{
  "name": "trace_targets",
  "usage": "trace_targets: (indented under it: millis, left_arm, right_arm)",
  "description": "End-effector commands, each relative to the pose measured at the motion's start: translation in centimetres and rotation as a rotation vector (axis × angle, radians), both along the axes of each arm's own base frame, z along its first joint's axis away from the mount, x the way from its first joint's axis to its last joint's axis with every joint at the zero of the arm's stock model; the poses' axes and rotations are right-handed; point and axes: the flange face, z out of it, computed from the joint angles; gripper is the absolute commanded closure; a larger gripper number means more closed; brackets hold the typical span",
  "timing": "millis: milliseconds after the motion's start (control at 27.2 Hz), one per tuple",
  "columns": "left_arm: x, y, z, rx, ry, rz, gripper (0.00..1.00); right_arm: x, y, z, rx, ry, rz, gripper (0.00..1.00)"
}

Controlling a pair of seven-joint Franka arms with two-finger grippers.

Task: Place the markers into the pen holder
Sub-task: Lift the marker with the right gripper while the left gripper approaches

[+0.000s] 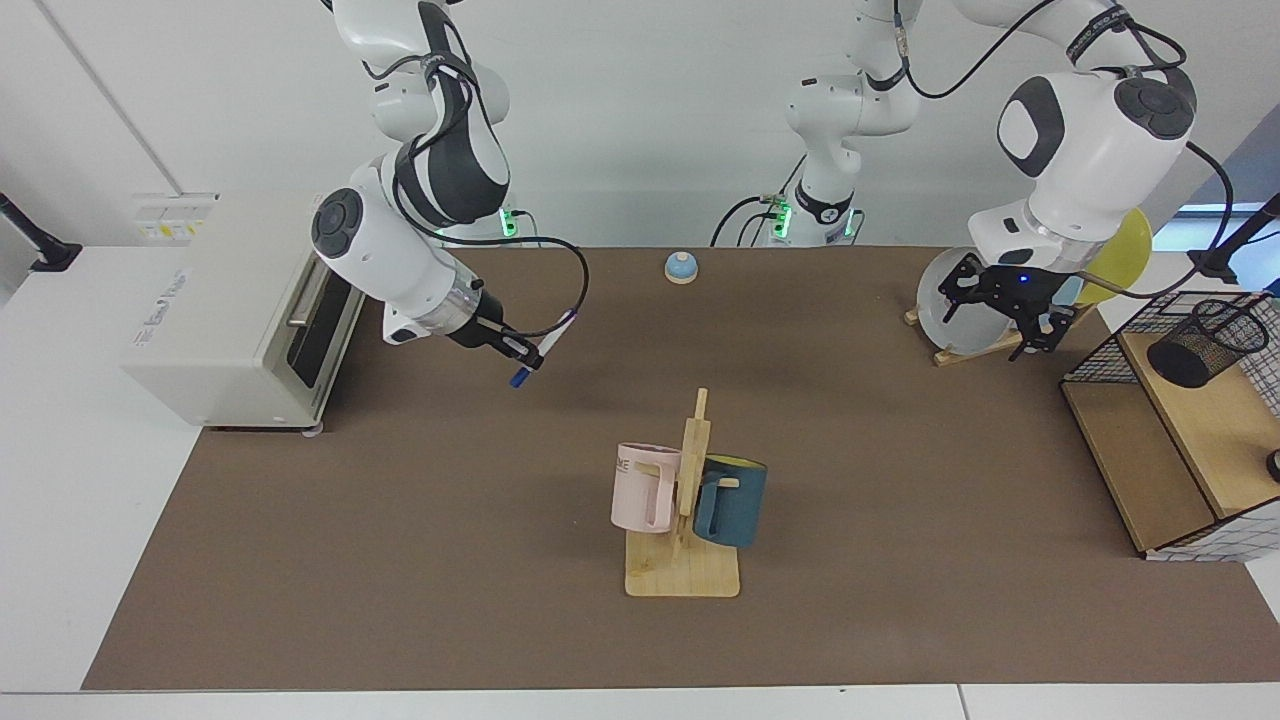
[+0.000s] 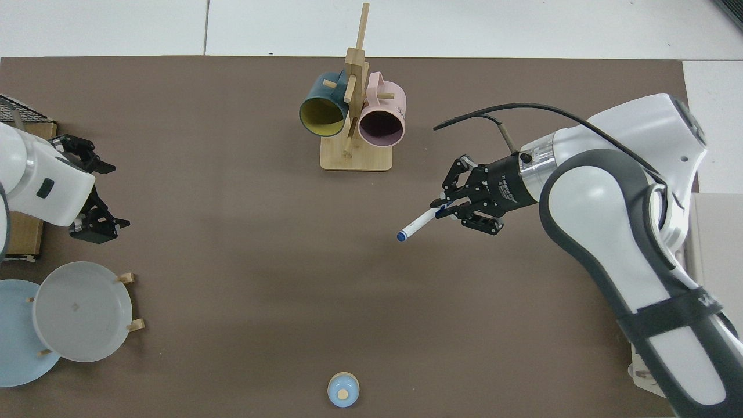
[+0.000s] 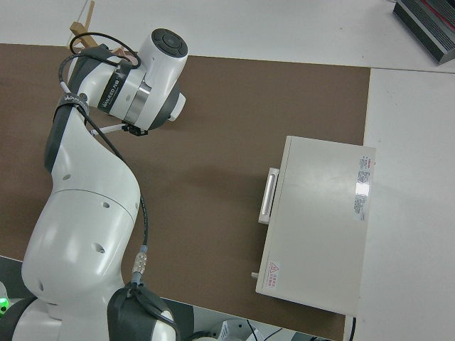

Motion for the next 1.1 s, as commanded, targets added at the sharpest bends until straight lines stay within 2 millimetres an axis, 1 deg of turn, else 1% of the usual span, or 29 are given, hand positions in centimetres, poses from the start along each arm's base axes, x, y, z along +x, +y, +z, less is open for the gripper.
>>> trace_targets:
  millis: [0, 184, 221, 294, 331, 441, 552, 589, 662, 772, 846, 956, 993, 1067]
  left_arm:
    - [-0.8, -2.6, 0.2, -0.011, -0.01, -0.144, 0.0]
    - [-1.3, -5.6, 0.3, -0.016, 0.003, -0.21, 0.0]
    - [-1.3, -6.5, 0.5, -0.017, 0.0, -0.222, 0.0]
    - [-1.6, -8.8, 1.4, -0.018, -0.016, -0.256, 0.0]
    - [-1.7, -9.6, 1.9, -0.019, -0.025, -0.267, 0.0]
    - [-2.2, -11.9, 2.5, -0.021, -0.023, -0.304, 0.0]
    - [-3.0, -13.9, 2.8, -0.018, -0.014, -0.317, 0.0]
    - [-3.2, -14.0, 3.1, -0.018, -0.017, -0.313, 0.0]
    - [-3.4, -14.2, 3.1, -0.017, -0.014, -0.315, 0.0]
    - [-4.1, -15.9, 3.2, -0.013, -0.006, -0.342, 0.0]
    - [-4.8, -17.2, 3.7, -0.01, -0.009, -0.334, 0.0]
    - [-6.1, -19.8, 4.0, 0.002, -0.005, -0.317, 0.0]
    - [-6.4, -20.4, 4.1, 0.009, -0.008, -0.314, 0.0]
    - [-7.1, -21.8, 4.2, 0.025, -0.016, -0.309, 0.0]
  right_arm:
    - [0.2, 5.0, 1.3, 0.052, 0.028, -0.107, 1.0]
    - [-0.4, 8.6, 2.0, 0.088, 0.034, -0.193, 1.0]
    - [-0.6, 9.5, 2.2, 0.097, 0.031, -0.201, 1.0]
    - [-1.4, 11.8, 2.5, 0.112, 0.025, -0.216, 1.0]
    - [-1.8, 12.8, 2.6, 0.114, 0.021, -0.224, 1.0]
    - [-2.6, 14.9, 2.8, 0.115, 0.029, -0.26, 1.0]
    - [-2.9, 15.6, 3.0, 0.137, 0.06, -0.307, 1.0]
    - [-3.0, 15.8, 3.1, 0.15, 0.074, -0.321, 1.0]
    - [-3.0, 15.8, 3.1, 0.158, 0.09, -0.336, 1.0]
    - [-3.0, 15.8, 3.1, 0.157, 0.108, -0.353, 1.0]
    - [-2.9, 15.8, 3.1, 0.162, 0.12, -0.369, 1.0]
    - [-3.0, 15.8, 3.2, 0.172, 0.126, -0.381, 1.0]
    - [-3.2, 15.8, 3.1, 0.169, 0.128, -0.38, 1.0]
    - [-3.6, 16.4, 3.0, 0.166, 0.131, -0.368, 1.0]
